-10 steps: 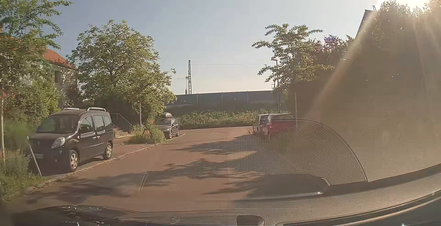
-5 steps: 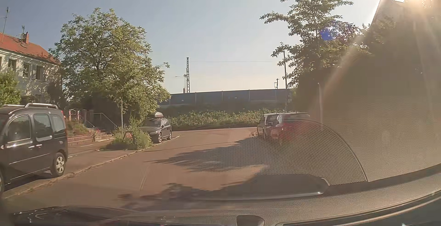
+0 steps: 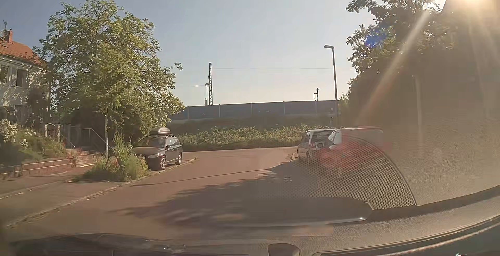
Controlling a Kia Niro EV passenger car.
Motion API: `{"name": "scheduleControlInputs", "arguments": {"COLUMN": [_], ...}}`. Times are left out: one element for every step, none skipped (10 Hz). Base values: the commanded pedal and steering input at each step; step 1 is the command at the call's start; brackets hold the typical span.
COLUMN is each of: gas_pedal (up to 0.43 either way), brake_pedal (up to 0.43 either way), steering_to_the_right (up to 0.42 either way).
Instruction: Follow the waypoints while adhering to traffic rules and regulations
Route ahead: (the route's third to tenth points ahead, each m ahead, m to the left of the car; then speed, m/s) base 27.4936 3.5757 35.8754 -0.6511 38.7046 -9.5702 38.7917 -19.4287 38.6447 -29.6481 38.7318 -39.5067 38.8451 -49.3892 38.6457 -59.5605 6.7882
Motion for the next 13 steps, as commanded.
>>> {"name": "scheduleControlInputs", "arguments": {"gas_pedal": [0.028,0.028,0.020,0.008,0.008,0.000,0.000,0.000,0.000,0.000,0.000,0.000,0.000], "brake_pedal": [0.000,0.000,0.000,0.000,0.000,0.000,0.000,0.000,0.000,0.000,0.000,0.000,0.000], "steering_to_the_right": [-0.001,0.000,-0.001,-0.002,-0.003,-0.003,-0.003,-0.003,-0.003,-0.002,-0.003,-0.004,-0.004]}}
